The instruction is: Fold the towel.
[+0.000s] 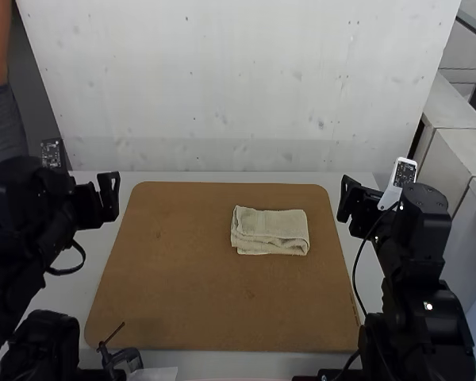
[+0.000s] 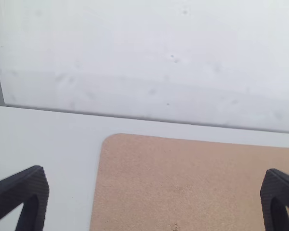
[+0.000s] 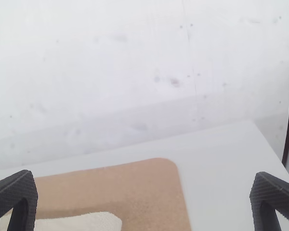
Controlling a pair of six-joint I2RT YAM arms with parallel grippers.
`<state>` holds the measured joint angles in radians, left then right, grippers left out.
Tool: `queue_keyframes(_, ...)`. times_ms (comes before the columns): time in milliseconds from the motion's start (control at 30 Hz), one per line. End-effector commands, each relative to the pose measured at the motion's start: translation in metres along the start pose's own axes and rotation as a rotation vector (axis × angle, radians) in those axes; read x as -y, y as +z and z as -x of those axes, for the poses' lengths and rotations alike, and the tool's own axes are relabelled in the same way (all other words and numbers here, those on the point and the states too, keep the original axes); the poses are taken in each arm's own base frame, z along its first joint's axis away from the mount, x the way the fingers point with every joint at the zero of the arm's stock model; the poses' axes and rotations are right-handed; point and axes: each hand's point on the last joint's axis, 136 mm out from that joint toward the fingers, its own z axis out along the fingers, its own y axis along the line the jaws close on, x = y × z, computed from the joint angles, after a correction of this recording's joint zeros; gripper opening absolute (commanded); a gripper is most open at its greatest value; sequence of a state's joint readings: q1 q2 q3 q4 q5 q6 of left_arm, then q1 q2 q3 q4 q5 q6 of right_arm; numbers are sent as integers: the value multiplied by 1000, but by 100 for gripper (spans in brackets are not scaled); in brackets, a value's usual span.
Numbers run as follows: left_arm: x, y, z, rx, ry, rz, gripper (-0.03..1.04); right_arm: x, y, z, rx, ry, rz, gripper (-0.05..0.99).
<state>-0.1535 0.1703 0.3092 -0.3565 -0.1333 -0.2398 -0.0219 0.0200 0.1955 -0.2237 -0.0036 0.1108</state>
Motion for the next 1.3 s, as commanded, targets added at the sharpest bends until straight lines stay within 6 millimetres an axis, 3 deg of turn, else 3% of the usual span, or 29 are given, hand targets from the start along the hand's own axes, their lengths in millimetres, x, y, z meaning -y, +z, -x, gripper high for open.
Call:
queue_keyframes(0, -16, -5, 7, 34, -15, 75, 98, -3, -2, 6, 27, -8, 16, 96)
queue_keyframes(400, -41, -11, 0, 38, -30, 172, 98, 1, 4, -5, 19, -20, 3, 96)
queue_keyframes(533, -36, -17, -7, 19, -1, 144, 98, 1, 4, -6, 16, -22, 4, 96)
queue_keyframes(700, -27, -25, -21, -77, 191, 84, 99, 2, 2, -2, 16, -24, -5, 96)
queue_keyframes(900, -25, -27, -24, -93, 210, 70, 99, 4, 1, -8, -16, -40, -12, 96)
queue_keyframes(1100, -24, -27, -23, -92, 215, 67, 99, 10, 0, -30, -122, -88, -33, 96)
queue_keyframes(1267, -25, -27, -23, -92, 215, 68, 99, 10, -1, -26, -112, -100, -38, 96)
